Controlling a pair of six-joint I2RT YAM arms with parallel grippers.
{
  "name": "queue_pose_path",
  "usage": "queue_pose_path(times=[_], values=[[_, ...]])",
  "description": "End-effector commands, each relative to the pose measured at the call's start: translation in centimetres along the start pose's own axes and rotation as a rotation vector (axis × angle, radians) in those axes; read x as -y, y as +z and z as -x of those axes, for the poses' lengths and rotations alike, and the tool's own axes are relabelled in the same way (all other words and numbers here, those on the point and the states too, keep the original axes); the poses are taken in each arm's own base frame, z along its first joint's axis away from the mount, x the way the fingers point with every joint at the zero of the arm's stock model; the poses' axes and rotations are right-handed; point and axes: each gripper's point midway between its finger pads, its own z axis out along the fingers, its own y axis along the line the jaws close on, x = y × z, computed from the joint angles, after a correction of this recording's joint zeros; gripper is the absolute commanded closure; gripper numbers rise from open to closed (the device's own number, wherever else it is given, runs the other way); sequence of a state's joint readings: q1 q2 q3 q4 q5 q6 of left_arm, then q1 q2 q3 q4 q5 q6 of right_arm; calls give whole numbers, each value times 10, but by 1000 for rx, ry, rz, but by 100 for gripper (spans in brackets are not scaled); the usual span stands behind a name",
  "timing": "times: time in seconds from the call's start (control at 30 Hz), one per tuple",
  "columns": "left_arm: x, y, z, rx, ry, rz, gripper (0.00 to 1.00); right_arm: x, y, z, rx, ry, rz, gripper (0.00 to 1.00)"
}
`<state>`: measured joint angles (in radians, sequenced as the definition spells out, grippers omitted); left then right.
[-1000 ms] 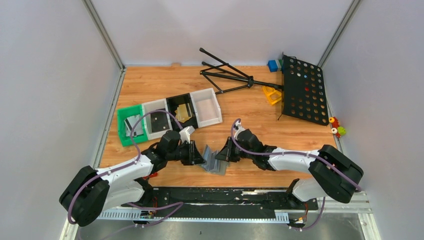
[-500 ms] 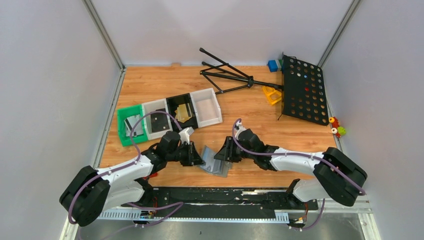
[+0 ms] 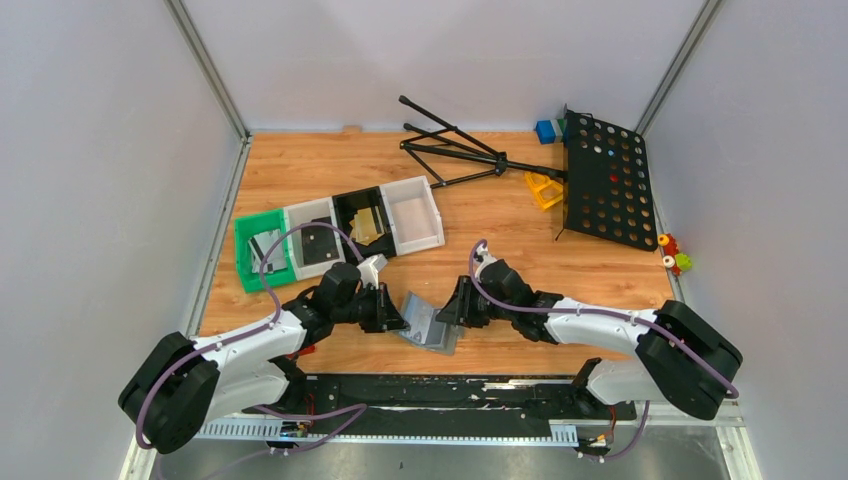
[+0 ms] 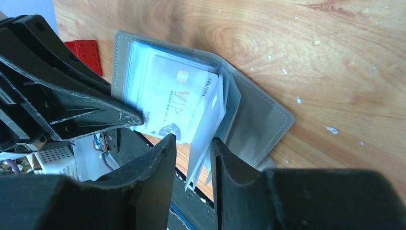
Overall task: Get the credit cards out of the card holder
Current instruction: Remove the credit card from the card holder.
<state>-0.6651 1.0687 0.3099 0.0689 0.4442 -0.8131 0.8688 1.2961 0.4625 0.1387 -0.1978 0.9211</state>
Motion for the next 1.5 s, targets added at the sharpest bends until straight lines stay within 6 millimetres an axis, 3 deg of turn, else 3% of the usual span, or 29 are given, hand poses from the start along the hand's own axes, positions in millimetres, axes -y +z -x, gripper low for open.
queue_pose_path(times=[0.0, 0.13, 0.23, 0.53, 0.73, 0.93, 1.23, 1.47], values=[[5, -2, 5, 18, 23, -17, 100, -3, -2, 6, 20, -27, 3, 65], [5, -2, 6, 17, 23, -18, 100, -3, -4, 8, 26, -41, -9, 46], [6, -2, 6, 20, 25, -22, 100, -4, -10, 13, 48, -54, -12, 37], [8, -2, 8, 22, 25, -27, 100, -33, -37, 28, 97, -124, 47, 35], [9, -1, 9, 31, 17, -34, 100, -55, -37, 25, 56, -154, 126, 44], [9, -1, 9, 31, 13, -37, 100, -67, -15, 16, 20, -167, 154, 60], [9, 0, 8, 27, 13, -35, 100, -40, 13, 2, -24, -129, 68, 96], [7, 0, 6, 22, 14, -28, 100, -30, 25, -5, -56, -121, 50, 99]])
